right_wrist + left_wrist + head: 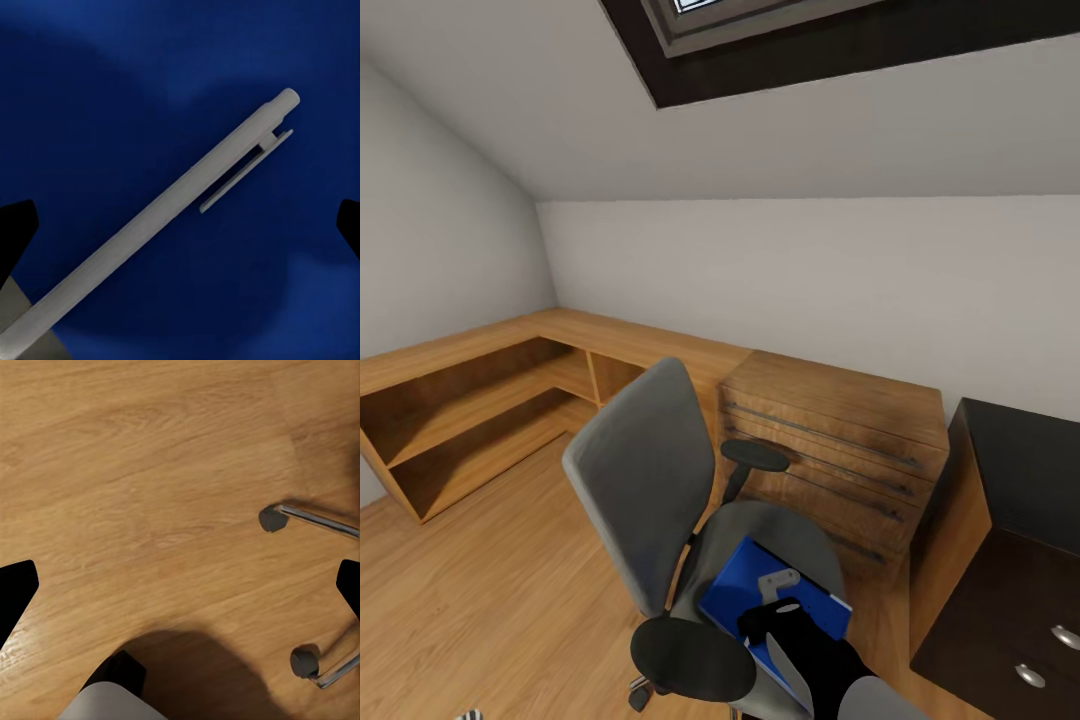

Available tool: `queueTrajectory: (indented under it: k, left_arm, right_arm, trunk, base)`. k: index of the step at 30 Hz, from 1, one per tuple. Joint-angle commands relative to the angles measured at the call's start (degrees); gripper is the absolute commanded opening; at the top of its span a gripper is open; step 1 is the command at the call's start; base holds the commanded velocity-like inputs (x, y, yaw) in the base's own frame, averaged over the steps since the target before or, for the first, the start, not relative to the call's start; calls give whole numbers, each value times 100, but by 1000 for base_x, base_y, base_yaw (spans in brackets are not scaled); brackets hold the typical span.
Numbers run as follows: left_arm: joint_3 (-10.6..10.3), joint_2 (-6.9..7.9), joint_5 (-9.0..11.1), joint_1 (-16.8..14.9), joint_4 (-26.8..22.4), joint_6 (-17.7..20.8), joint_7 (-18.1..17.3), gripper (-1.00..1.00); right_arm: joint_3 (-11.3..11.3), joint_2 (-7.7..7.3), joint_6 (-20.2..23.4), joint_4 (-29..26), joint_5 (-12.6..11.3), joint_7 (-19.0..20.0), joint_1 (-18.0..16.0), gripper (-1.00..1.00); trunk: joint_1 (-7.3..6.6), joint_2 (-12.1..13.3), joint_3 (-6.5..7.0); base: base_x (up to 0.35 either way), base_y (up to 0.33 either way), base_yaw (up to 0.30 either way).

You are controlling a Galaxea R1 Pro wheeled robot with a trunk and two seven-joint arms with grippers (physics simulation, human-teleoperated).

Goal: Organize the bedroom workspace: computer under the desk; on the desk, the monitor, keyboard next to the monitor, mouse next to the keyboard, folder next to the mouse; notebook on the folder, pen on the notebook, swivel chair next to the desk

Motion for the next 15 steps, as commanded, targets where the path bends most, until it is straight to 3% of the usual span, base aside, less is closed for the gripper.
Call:
queueTrajectory:
  k: [1,15]
  left_arm:
    - [-3,2,61,3,-13,17,46,100]
    - [-3,-7,68,3,-13,17,53,100]
  right_arm:
    - [40,0,21,-2,-60,-51,-6,100]
    - [44,0,22,-2,-48,-60,-6,100]
  trunk:
    - [0,-3,-5]
    - [0,-3,-5]
  base:
    - [0,0,0]
    - [0,0,0]
